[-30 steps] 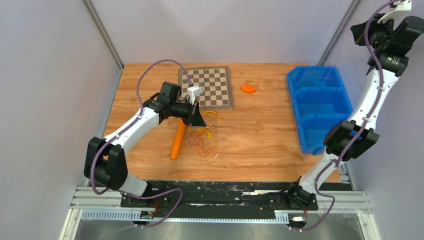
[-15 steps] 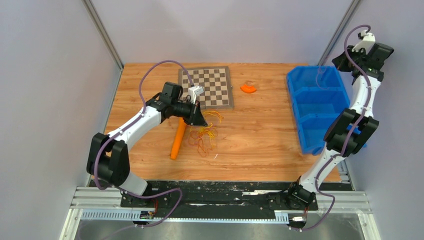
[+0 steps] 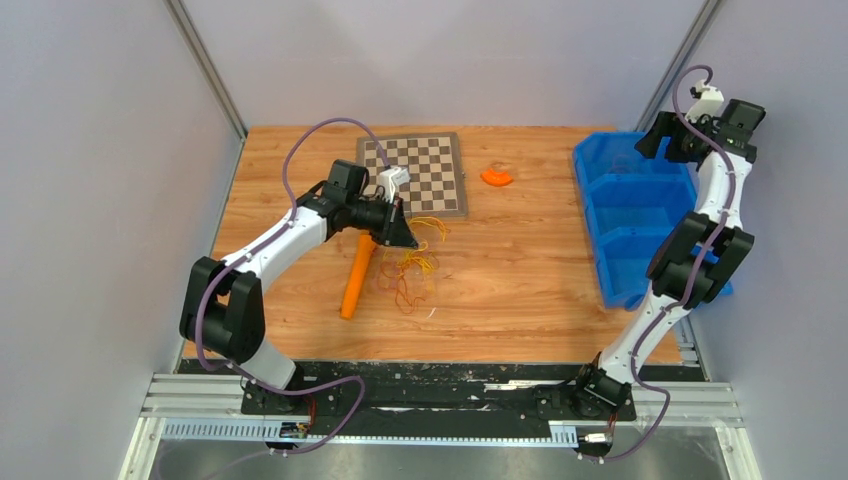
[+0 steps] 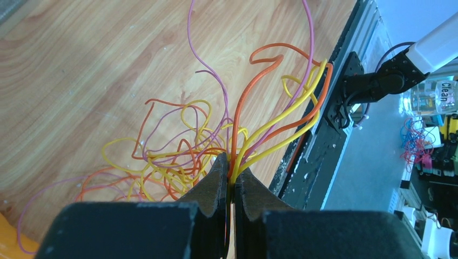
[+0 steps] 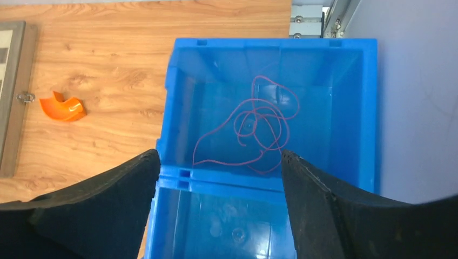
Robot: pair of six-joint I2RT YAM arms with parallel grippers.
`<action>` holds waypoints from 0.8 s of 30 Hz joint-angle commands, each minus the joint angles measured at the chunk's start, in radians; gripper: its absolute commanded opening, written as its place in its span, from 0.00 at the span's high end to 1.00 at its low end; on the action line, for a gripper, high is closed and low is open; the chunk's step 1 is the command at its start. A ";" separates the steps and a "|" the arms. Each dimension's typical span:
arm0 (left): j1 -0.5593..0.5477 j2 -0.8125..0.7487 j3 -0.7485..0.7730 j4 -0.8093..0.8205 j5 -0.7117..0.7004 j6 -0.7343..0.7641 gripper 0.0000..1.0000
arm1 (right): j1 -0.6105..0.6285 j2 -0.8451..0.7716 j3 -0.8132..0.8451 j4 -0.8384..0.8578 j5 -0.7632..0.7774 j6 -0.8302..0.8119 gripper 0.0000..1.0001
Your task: Untangle the cables
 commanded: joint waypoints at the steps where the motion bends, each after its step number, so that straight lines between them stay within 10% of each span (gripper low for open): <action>1: -0.006 0.000 0.057 0.043 0.031 -0.019 0.99 | -0.010 -0.114 0.035 -0.087 -0.034 -0.049 0.17; 11: -0.011 -0.040 0.058 0.225 0.159 -0.172 0.98 | 0.324 -0.366 -0.331 -0.368 -0.468 -0.024 0.04; 24: -0.029 -0.055 0.068 0.206 0.193 -0.180 0.97 | 0.958 -0.450 -0.461 -0.051 -0.223 0.102 0.11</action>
